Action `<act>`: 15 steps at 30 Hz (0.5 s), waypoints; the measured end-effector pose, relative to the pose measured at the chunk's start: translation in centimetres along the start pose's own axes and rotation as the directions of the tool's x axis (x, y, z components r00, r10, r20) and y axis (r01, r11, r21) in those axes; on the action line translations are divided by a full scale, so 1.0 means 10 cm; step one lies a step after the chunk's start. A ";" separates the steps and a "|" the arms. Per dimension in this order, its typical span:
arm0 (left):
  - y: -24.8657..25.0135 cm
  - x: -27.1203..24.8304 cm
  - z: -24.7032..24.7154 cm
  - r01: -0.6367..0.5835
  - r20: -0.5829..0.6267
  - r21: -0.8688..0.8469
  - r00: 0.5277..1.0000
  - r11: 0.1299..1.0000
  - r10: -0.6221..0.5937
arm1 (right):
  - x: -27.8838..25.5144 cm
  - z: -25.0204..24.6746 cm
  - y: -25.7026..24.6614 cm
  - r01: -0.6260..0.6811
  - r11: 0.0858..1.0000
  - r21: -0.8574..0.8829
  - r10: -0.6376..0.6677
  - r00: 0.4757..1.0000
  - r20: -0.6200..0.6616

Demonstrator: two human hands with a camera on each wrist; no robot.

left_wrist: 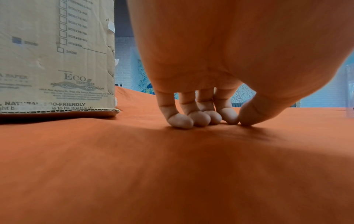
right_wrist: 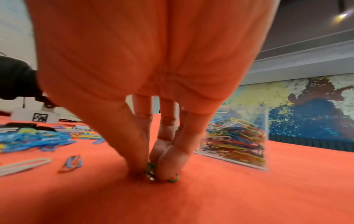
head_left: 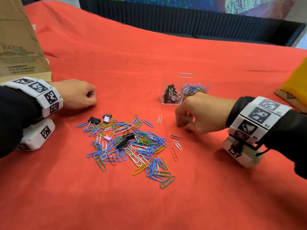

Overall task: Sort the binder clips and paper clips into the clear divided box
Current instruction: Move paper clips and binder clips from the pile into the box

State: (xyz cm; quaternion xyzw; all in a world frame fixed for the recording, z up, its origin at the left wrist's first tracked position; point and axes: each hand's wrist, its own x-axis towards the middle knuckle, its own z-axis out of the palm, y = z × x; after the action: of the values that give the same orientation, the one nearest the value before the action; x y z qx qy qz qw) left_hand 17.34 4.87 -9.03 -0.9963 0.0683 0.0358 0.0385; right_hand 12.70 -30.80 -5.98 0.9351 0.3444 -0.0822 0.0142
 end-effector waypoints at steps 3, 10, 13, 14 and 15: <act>0.01 -0.01 0.00 0.010 0.001 0.000 1.000 1.000 -0.010 | -0.01 -0.03 -0.14 0.029 0.998 0.060 -0.030 1.000 0.010; 0.06 -0.03 -0.02 0.019 -0.004 0.004 1.000 1.000 -0.019 | -0.17 -0.02 -0.42 -0.013 0.987 0.162 0.010 1.000 0.018; 0.06 -0.03 -0.03 0.020 0.000 0.004 1.000 1.000 -0.020 | -0.21 0.05 -0.53 -0.031 0.996 0.079 0.031 1.000 -0.002; 0.07 -0.03 -0.03 0.021 0.001 0.004 1.000 1.000 -0.021 | -0.21 0.07 -0.55 -0.027 0.998 0.049 0.028 1.000 -0.011; 0.07 -0.03 -0.02 0.022 0.001 0.006 1.000 1.000 -0.022 | -0.21 0.09 -0.57 -0.025 0.999 0.035 0.025 1.000 -0.018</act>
State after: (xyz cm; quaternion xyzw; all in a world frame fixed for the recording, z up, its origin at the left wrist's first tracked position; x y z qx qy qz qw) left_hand 16.92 4.19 -8.82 -0.9968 0.0573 0.0359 0.0417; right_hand 7.31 -27.86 -6.37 0.9401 0.3314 -0.0792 -0.0040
